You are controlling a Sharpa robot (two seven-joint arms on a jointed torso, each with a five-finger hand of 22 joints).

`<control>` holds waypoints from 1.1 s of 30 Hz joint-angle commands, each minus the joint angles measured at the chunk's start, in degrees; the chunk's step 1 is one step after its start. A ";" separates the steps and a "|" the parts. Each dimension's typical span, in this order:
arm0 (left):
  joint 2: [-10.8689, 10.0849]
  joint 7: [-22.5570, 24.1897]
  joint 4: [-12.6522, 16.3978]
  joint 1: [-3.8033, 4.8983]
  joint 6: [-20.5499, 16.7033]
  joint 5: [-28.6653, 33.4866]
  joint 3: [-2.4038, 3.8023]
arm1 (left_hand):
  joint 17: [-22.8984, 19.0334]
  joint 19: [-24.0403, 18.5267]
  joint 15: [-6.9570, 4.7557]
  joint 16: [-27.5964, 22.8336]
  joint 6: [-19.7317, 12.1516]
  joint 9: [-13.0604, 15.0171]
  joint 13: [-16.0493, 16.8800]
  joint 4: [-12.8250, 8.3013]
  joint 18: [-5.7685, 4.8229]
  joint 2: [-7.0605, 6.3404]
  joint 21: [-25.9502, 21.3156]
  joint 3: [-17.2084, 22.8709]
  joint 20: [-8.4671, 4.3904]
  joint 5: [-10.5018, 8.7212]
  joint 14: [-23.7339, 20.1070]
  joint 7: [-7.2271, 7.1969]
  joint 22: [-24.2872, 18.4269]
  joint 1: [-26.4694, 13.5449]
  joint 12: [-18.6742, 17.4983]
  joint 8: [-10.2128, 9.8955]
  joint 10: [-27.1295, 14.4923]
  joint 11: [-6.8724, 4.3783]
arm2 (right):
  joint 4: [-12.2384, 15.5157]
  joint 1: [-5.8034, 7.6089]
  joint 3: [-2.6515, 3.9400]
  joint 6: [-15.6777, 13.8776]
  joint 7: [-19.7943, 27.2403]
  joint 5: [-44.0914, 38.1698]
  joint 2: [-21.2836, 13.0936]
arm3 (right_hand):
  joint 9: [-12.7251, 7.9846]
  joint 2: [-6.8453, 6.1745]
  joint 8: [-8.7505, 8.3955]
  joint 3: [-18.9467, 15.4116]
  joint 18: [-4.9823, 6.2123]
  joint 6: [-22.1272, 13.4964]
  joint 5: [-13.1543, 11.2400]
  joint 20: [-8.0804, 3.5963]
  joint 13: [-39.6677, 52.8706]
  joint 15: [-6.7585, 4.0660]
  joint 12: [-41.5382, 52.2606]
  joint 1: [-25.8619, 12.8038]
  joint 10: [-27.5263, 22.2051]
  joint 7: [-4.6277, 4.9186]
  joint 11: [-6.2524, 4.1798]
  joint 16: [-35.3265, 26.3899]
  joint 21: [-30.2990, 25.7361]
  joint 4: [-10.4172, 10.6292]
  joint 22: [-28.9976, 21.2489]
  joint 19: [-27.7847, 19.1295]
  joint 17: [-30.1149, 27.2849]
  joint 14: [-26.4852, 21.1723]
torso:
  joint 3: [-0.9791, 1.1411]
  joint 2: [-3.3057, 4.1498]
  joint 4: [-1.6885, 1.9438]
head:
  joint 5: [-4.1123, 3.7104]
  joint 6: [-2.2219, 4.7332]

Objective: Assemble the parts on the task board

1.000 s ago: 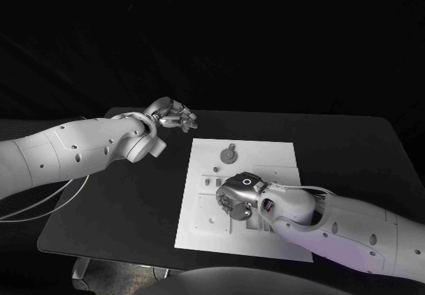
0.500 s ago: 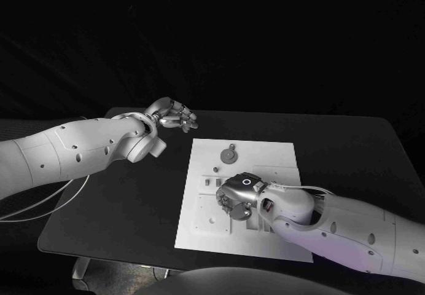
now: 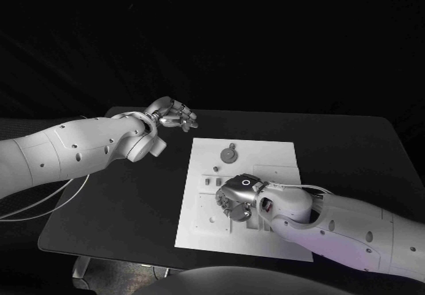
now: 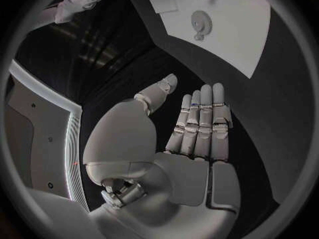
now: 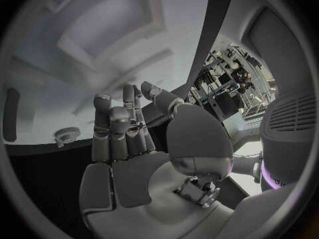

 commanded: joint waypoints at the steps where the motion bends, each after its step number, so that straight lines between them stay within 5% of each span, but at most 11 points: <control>1: 0.01 0.15 0.17 0.03 -0.20 -0.12 0.03 | 0.07 0.14 0.23 -0.35 -0.53 -0.10 -0.08 0.29 0.59 0.25 -0.25 0.04 0.23 -0.10 0.10 -0.05 0.09 0.39 -0.05 -0.15 -0.47 -0.01 | -0.20 -0.27 -0.26 2.09 -0.32 0.77 -0.13 | -0.11 -0.95 -0.45 -0.61 2.95 -1.04 -0.17 0.20 -0.04 0.03 -0.46 -0.29 -0.36 0.41 0.25 -0.32 -0.30 0.16 0.92 -0.35 0.10 -0.42 | 0.03 0.00 -0.02 | -0.01 -0.03; 13: -0.07 0.04 0.15 0.03 -0.20 -0.12 0.02 | 0.18 0.12 0.25 -0.45 -0.62 -0.11 -0.15 0.32 0.58 0.23 -0.31 0.04 0.24 -0.10 0.09 -0.01 0.10 0.39 -0.07 -0.18 -0.55 0.03 | 0.67 -0.26 -0.25 -1.75 -0.67 0.78 -1.41 | -0.50 -1.68 -1.08 -0.96 2.95 -2.28 -0.14 0.24 0.08 0.19 -0.64 -0.45 -0.62 0.89 0.42 -0.37 -0.45 0.97 0.88 -0.45 0.18 -0.59 | 0.05 -0.01 -0.01 | -0.20 0.24; 18: -0.12 -0.13 -0.04 0.03 -0.64 -0.23 0.02 | 0.22 0.11 0.26 -0.49 -0.64 -0.12 -0.17 0.33 0.57 0.21 -0.33 0.03 0.25 -0.10 0.08 0.00 0.10 0.38 -0.07 -0.18 -0.57 0.04 | 2.37 0.33 0.19 -5.75 -0.33 0.73 -3.36 | -0.52 -1.84 -0.99 -0.84 2.95 -2.19 -0.12 0.16 0.24 0.13 -0.46 0.07 -0.35 0.83 0.34 -0.32 -0.42 1.00 0.90 -0.36 0.22 -0.47 | 0.03 -0.03 -0.09 | -0.40 0.61; 28: 0.10 -0.04 -0.78 0.05 -0.37 0.13 0.03 | 0.41 -0.21 0.40 -0.89 -0.74 -0.13 -0.30 0.39 0.50 0.12 -0.61 0.03 0.36 -0.10 -0.21 0.04 0.07 0.38 -0.05 -0.19 -0.65 0.08 | 5.59 3.47 7.22 -8.12 0.88 12.05 -9.65 | -0.47 -2.57 -0.58 -0.98 2.95 -1.60 -0.16 0.06 0.59 -0.03 -0.19 0.41 0.10 0.60 0.16 -0.22 -0.19 1.46 0.99 -0.04 0.25 0.00 | -0.02 -0.03 -0.10 | -1.45 2.08; 33: 0.14 -0.01 -0.82 0.05 -0.27 0.23 0.03 | 0.43 -0.22 0.40 -0.91 -0.74 -0.13 -0.32 0.40 0.50 0.14 -0.62 0.04 0.37 -0.10 -0.21 0.04 0.08 0.37 -0.05 -0.19 -0.65 0.08 | 5.46 5.41 8.31 -7.56 2.19 16.50 -13.38 | -0.60 -3.62 -0.68 -1.97 2.95 -1.91 -0.23 0.07 2.37 -0.65 1.71 -0.14 2.07 0.42 -0.41 -0.38 -0.25 2.24 0.97 -0.15 0.25 -0.11 | 0.02 -0.03 -0.17 | -1.86 2.49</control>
